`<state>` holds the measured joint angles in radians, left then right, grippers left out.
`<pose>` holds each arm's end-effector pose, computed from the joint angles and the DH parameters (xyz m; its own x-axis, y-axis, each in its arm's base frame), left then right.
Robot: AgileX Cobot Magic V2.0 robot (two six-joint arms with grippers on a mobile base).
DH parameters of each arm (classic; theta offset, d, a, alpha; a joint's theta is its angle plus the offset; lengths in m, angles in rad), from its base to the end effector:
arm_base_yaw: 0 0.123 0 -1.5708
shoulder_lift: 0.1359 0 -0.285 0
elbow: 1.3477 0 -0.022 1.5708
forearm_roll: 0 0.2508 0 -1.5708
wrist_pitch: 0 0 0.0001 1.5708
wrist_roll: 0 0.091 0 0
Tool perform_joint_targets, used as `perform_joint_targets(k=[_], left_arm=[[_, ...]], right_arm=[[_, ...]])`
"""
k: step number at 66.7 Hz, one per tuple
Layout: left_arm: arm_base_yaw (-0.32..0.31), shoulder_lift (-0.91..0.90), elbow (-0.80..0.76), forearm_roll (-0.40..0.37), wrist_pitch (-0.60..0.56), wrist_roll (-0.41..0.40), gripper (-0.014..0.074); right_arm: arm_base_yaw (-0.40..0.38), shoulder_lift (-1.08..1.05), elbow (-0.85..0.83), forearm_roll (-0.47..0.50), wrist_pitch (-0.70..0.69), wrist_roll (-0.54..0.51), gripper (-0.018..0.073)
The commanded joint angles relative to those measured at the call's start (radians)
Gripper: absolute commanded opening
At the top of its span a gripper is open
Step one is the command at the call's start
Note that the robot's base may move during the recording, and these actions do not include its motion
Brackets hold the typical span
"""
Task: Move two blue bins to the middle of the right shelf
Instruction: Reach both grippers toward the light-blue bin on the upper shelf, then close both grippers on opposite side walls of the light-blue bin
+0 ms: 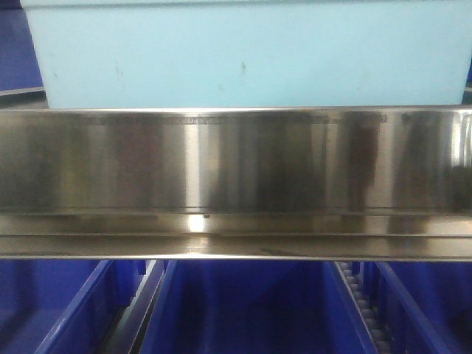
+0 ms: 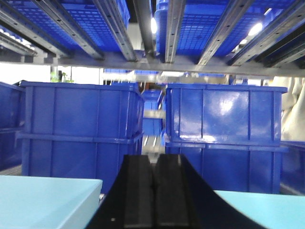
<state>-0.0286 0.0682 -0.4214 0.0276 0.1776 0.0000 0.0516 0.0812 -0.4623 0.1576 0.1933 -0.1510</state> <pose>0.0263 -0.0003 0.3311 0.2603 0.0197 -0.9653 0.0168 0.9995 0.0250 0.0229 0.0039 0.3420 0.2731 0.0178 -0.9618 -0.0815 0.9967 -0.0047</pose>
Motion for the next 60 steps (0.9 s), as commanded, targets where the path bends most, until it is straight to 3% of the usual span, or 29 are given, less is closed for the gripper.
perform_joint_targets(k=[1,6,11,18,22,29,37,46,60], left_arm=[[-0.004,0.069,-0.099,0.011,0.115,0.0,0.0103],[-0.004,0.156,-0.179,0.009,0.16,0.0,0.03],[-0.004,0.226,-0.224,0.002,0.181,0.0,0.0422],[-0.004,0.323,-0.275,-0.004,0.195,0.0,0.0506],[-0.004,0.38,-0.315,-0.028,0.211,0.0,0.0527],[-0.032,0.484,-0.394,-0.059,0.261,0.0,0.0531],[-0.131,0.613,-0.501,-0.059,0.329,0.0,0.0529],[-0.236,0.789,-0.658,-0.059,0.468,0.0,0.0529],[-0.273,1.057,-0.94,-0.064,0.713,0.0,0.0529]], right_arm=[[0.002,0.088,-0.113,0.003,0.126,-0.004,-0.0132],[0.002,0.174,-0.195,0.003,0.174,-0.004,0.0009],[0.002,0.242,-0.241,0.003,0.178,-0.004,0.0215],[0.002,0.317,-0.261,0.003,0.176,-0.004,0.0483],[0.002,0.354,-0.262,0.003,0.176,-0.004,0.0581],[0.002,0.417,-0.284,0.005,0.19,-0.008,0.0569],[0.009,0.505,-0.362,0.05,0.254,-0.008,0.0569],[0.082,0.635,-0.488,0.086,0.38,-0.012,0.0569],[0.205,0.896,-0.741,0.086,0.624,-0.012,0.0569]])
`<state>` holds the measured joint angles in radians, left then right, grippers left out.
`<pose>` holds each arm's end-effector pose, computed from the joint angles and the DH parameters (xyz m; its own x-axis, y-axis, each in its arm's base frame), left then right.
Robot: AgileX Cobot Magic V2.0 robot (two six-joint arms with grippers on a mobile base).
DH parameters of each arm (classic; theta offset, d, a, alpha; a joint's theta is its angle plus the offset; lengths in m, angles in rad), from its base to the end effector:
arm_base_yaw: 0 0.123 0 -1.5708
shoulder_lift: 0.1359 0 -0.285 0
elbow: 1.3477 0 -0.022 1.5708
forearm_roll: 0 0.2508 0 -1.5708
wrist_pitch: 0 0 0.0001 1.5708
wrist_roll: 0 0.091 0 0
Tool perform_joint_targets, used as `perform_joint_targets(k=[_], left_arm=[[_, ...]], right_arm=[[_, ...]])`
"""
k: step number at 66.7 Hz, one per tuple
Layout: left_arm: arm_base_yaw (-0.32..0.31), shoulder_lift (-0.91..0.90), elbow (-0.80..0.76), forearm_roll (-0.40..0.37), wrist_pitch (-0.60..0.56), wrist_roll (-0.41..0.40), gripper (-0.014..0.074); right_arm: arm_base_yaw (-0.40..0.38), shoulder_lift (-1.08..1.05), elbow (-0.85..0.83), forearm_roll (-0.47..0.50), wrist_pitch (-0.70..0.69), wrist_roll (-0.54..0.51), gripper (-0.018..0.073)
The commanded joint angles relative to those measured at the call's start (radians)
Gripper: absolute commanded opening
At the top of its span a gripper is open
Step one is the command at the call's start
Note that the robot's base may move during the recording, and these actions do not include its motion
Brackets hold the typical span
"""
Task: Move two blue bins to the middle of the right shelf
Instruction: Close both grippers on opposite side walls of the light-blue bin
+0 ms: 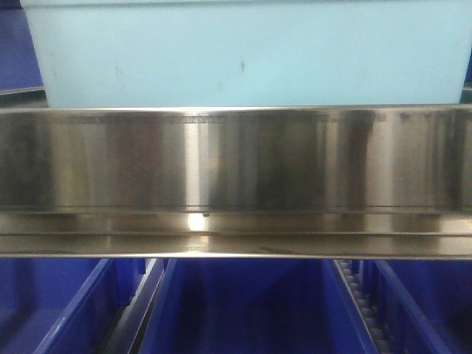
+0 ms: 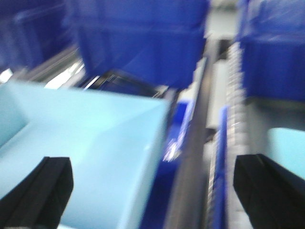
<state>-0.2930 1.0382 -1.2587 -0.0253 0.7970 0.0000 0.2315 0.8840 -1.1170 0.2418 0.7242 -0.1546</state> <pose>0.1934 -0.0601 0.4400 -0.4552 0.1188 -0.8824 0.2961 0.9549 -0.0241 0.1573 0.0519 0.4315 -0.3797 -0.0610 -0.9231 -0.3589 0.9294 0.0862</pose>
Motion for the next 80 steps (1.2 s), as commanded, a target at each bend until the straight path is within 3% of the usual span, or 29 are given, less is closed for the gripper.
perform_joint_targets(k=[1,8,14,24,60,65,70,75,80], left_arm=[[-0.009,0.104,-0.122,-0.013,0.113,0.0,0.0529],[-0.009,0.236,-0.273,-0.017,0.263,-0.009,0.0529],[-0.009,0.34,-0.372,-0.017,0.361,-0.038,0.0529],[-0.009,0.483,-0.484,-0.017,0.424,-0.055,0.0529],[-0.009,0.753,-0.512,-0.025,0.424,-0.055,0.0529],[-0.009,0.767,-0.512,-0.026,0.424,-0.055,0.0519],[-0.009,0.776,-0.512,-0.026,0.424,-0.055,0.0475],[-0.009,0.776,-0.512,-0.026,0.424,-0.055,0.0376],[-0.009,0.776,-0.512,-0.026,0.424,-0.055,0.0212]], right_arm=[[0.032,0.112,-0.106,0.002,0.114,-0.008,0.0569],[0.034,0.263,-0.267,-0.013,0.276,0.013,0.0569],[0.034,0.374,-0.385,-0.095,0.399,0.095,0.0569],[0.034,0.525,-0.522,-0.142,0.495,0.137,0.0569],[0.053,0.805,-0.547,-0.132,0.45,0.172,0.0545],[0.053,0.825,-0.547,-0.132,0.447,0.172,0.0468],[0.053,0.838,-0.547,-0.132,0.447,0.172,0.0332],[0.053,0.842,-0.545,-0.132,0.445,0.172,0.0151],[0.053,0.85,-0.545,-0.132,0.447,0.172,-0.0043]])
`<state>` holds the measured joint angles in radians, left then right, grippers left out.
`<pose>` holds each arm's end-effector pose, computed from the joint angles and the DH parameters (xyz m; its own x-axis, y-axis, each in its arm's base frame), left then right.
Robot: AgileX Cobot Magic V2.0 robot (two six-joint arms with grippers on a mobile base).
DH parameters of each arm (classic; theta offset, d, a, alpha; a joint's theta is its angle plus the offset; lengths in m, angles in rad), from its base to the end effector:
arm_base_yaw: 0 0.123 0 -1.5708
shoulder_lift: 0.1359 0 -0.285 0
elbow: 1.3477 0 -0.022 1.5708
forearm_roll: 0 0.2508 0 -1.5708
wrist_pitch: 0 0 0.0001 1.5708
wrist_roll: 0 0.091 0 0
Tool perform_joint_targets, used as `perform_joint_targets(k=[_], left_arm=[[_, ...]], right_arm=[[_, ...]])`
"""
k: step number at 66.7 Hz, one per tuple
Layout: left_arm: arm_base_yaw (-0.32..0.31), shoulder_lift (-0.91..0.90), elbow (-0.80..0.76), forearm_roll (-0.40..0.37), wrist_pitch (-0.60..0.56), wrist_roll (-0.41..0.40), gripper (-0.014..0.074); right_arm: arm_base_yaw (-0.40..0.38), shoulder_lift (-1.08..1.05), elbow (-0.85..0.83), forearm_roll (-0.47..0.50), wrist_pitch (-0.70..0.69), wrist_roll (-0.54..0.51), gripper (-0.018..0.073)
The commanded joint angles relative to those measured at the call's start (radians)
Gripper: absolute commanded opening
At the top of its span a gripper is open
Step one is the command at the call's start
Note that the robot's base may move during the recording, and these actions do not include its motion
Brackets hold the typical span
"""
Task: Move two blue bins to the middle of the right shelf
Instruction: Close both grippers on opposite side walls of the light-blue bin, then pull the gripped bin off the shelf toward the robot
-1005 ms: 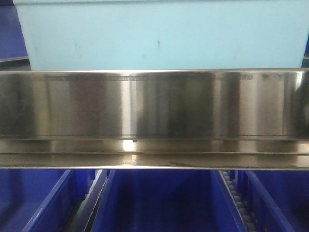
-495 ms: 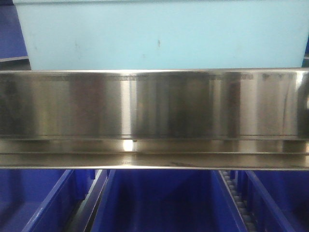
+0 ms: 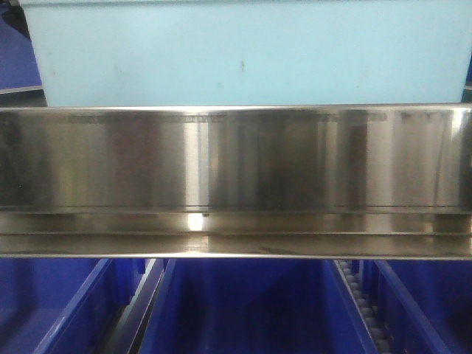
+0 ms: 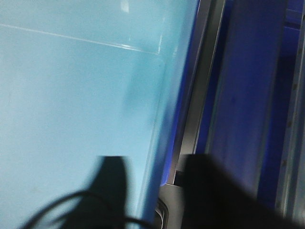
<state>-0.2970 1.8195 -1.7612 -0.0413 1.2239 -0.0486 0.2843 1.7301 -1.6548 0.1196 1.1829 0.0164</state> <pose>0.3722 -0.1176 0.3318 -0.9068 0.2121 -0.3643 0.2498 0.9665 -0.0590 0.3511 0.1131 0.3374 -0.9013 -0.1994 -0.3845 -0.2651 0.9560 0.1256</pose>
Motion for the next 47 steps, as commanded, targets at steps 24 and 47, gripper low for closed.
perform_joint_targets(k=[24,47], left_arm=[[-0.005,-0.009,-0.009,-0.01,-0.003,-0.007,-0.0111],[-0.005,-0.049,-0.168,-0.01,-0.003,-0.015,-0.0111]], right_arm=[[0.002,-0.001,-0.007,-0.01,-0.001,0.001,-0.0152],[0.002,-0.118,-0.01,-0.01,-0.061,0.001,-0.0152]])
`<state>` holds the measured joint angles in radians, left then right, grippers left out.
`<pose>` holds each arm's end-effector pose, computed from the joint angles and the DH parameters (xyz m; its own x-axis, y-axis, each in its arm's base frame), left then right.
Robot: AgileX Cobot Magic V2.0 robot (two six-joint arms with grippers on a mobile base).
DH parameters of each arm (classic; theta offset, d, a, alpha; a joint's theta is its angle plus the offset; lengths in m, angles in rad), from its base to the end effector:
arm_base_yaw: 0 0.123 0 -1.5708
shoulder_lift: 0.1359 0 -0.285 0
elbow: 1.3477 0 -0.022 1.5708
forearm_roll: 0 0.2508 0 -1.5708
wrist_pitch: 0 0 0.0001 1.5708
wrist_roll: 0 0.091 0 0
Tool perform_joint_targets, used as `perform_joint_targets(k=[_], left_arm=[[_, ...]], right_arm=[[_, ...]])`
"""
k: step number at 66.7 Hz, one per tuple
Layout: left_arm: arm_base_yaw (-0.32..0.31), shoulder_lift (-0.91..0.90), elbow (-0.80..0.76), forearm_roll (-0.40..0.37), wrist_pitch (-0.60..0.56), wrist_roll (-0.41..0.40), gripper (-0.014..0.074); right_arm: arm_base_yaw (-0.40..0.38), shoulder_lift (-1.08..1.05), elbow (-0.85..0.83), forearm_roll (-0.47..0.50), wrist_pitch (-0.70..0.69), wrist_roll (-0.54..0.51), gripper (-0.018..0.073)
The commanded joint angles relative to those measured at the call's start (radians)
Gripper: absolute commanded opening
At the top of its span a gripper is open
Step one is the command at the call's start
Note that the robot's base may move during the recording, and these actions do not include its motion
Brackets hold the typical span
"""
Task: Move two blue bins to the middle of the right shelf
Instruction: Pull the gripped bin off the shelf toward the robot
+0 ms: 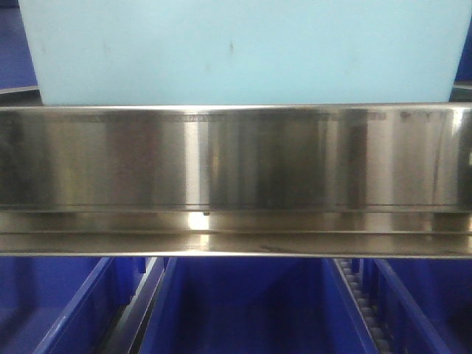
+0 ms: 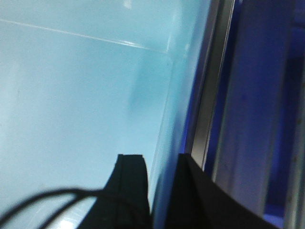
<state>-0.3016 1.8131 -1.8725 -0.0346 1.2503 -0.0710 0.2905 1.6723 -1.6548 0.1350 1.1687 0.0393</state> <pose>0.3725 -0.1190 0.3650 -0.8751 0.1866 -0.4465 0.2402 0.9685 -0.0661 0.3387 0.1130 0.3591 -0.8796 -0.1674 -0.4453 -0.2584 0.9540 0.1519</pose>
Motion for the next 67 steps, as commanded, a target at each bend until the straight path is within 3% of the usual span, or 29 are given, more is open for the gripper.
perform_joint_targets(k=[1,15,37,67], left_arm=[[0.0,-0.049,-0.063,-0.017,-0.029,0.008,-0.0111],[0.0,-0.117,-0.14,-0.026,-0.029,-0.01,-0.0111],[0.0,-0.21,-0.195,-0.035,-0.029,-0.011,-0.0111],[0.0,-0.215,-0.195,-0.027,-0.029,-0.011,-0.0111]], right_arm=[[-0.004,-0.068,-0.01,-0.026,-0.054,-0.022,-0.0152],[-0.004,-0.157,-0.069,-0.026,-0.093,-0.022,-0.0152],[-0.004,-0.169,-0.301,-0.026,-0.025,-0.022,-0.0152],[-0.004,-0.169,-0.31,-0.026,-0.031,-0.022,-0.0152]])
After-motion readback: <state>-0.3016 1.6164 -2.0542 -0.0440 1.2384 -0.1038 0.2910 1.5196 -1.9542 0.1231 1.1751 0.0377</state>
